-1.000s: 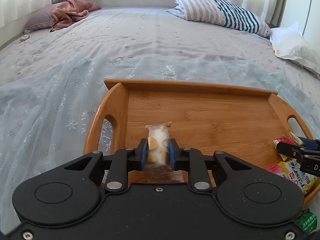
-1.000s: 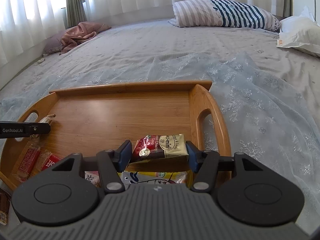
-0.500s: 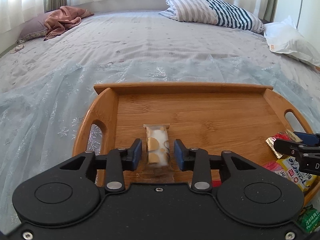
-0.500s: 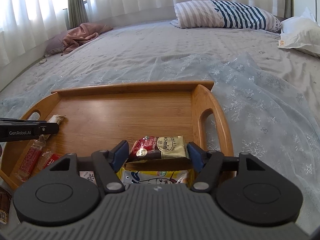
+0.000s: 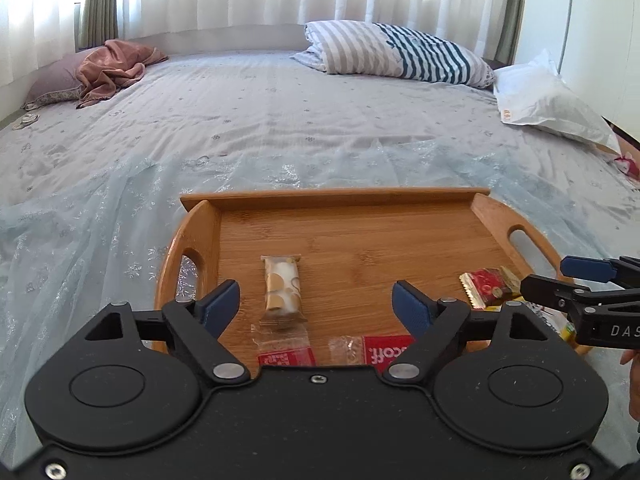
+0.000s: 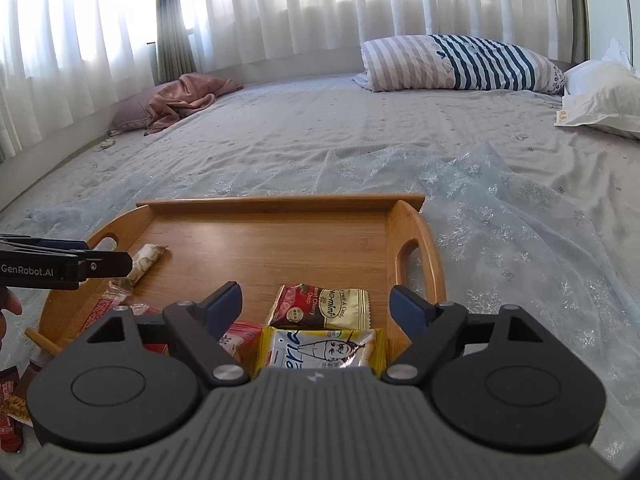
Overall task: Organize snacks
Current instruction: 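Open the left tool to drop the cookie pack while the right tool releases the red-and-gold bag, then withdraw both tools from the tray toward the remaining snacks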
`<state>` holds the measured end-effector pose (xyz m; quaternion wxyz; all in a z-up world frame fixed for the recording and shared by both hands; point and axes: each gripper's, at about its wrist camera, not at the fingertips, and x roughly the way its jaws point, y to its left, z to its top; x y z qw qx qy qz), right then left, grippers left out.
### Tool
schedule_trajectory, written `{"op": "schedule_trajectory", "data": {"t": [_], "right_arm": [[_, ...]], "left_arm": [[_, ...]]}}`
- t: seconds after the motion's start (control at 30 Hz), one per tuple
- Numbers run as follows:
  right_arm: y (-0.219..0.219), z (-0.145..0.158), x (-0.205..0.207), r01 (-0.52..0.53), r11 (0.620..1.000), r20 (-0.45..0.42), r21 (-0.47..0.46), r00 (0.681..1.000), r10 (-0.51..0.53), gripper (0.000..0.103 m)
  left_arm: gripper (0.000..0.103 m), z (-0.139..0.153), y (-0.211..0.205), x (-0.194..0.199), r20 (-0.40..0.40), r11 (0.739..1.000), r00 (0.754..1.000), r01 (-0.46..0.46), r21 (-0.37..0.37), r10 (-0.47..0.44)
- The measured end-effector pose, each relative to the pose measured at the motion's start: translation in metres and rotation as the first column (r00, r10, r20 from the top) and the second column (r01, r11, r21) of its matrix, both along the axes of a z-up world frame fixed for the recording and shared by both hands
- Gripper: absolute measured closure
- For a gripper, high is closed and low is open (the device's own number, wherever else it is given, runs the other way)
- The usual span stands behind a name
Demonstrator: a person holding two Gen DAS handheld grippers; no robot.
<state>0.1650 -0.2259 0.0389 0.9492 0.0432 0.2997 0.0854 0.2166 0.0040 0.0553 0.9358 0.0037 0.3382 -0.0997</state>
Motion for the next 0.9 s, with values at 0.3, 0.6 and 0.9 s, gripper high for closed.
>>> {"op": "schedule_trajectory", "data": {"t": [0.3,0.6,0.9], "right_arm": [[0.006,0.004,-0.05,-0.015,0.998,0.077,-0.06,0.997,0.019,0.01],[0.007,0.001,-0.079,-0.002,0.997,0.123,-0.077,0.992,0.012,0.004],[0.01,-0.005,-0.102,0.018,0.993,0.164,-0.117,0.986,0.002,0.002]], "left_arm": [[0.016,0.008,-0.015,-0.052,0.003,0.999,0.999,0.044,-0.022,-0.044],[0.014,0.006,-0.027,-0.089,0.011,1.0,1.0,0.02,0.02,-0.021],[0.013,0.001,-0.034,-0.119,-0.014,1.0,1.0,0.018,-0.003,-0.018]]}}
